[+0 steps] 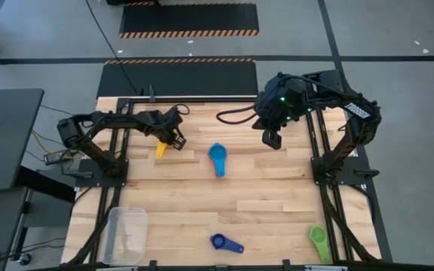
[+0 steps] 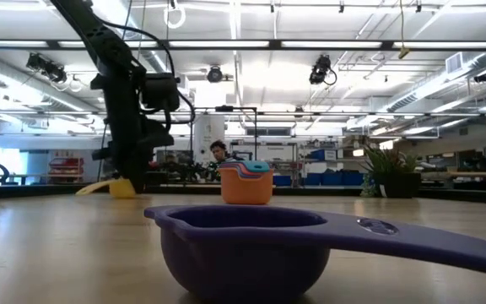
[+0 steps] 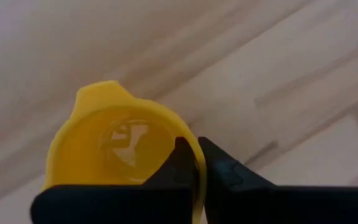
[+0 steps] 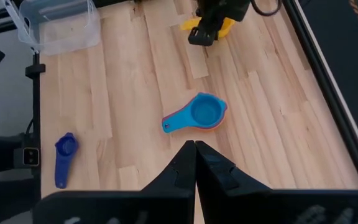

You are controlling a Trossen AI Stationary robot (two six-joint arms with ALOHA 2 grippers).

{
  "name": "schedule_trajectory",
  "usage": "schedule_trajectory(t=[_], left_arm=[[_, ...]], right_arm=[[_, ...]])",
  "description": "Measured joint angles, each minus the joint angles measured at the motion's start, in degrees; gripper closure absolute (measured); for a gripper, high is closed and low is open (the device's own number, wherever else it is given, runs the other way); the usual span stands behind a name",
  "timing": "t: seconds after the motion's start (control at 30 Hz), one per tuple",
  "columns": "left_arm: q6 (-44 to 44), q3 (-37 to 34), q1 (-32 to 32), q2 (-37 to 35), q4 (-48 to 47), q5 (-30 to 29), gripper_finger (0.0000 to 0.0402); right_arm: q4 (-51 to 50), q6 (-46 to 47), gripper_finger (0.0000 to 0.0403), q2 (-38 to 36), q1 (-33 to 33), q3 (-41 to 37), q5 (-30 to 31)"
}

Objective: Nest measuring cups in basket
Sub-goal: Stack the yellow measuring cup on top of the blue measuring cup

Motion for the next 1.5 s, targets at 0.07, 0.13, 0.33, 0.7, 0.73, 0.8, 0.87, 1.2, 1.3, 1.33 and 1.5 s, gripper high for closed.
schedule_trajectory(t=[0.07, 0.13, 0.33, 0.7, 0.73, 0.8, 0.87, 1.2, 1.3, 1.33, 1.5], left_arm=[[-2.34, 2.48, -0.07, -0.35, -3.6, 2.05, 0.0393], [-3.9, 5.96, -0.59, -0.4, -6.96, 3.17, 0.0393], [-4.64, 19.73, -4.89, -0.44, -20.12, 2.73, 0.0393], [-20.88, 40.0, -16.99, 0.14, -26.9, -1.15, 0.0394], [-23.91, 40.95, -18.16, 0.7, -27.11, -2.25, 0.0394], [-29.54, 42.67, -20.32, 1.97, -27.05, -4.31, 0.0394], [-33.15, 44.59, -22.16, 3.85, -27.1, -5.19, 0.0394], [-39.57, 58.72, -25.97, 22.03, -27.07, -6.11, 0.0394], [-38.09, 62.99, -25.59, 26.5, -27.07, -5.93, 0.0394], [-37.07, 64.17, -25.24, 27.72, -27.36, -5.96, 0.0394], [-36.61, 66.86, -23.3, 30.95, -29.12, -5.0, 0.0394]], right_arm=[[-0.02, -1.32, 0.0393, -0.04, 0.06, 0.16, 0.02], [-0.36, -2.67, 0.0395, -0.36, 0.08, 0.18, 0.2], [-0.64, -9.28, 0.0395, -2.36, 0.09, 0.18, 2.77], [-0.32, -11.85, 0.0395, -9.12, 0.05, 0.18, 7.55], [-0.28, -11.69, 0.0395, -9.46, 0.04, 0.18, 9.37], [-0.28, -11.48, 0.0395, -9.99, 0.04, 0.18, 12.74], [-0.26, -11.61, 0.0395, -10.38, 0.04, 0.18, 14.83], [-0.61, -13.32, 0.0395, -10.44, -0.55, 0.18, 15.21], [-0.61, -13.87, 0.0395, -10.44, -0.55, 0.18, 14.67], [-0.61, -14.12, 0.0395, -10.45, -0.55, 0.18, 14.64], [-0.61, -14.43, 0.0395, -10.45, -0.55, 0.18, 14.57]])
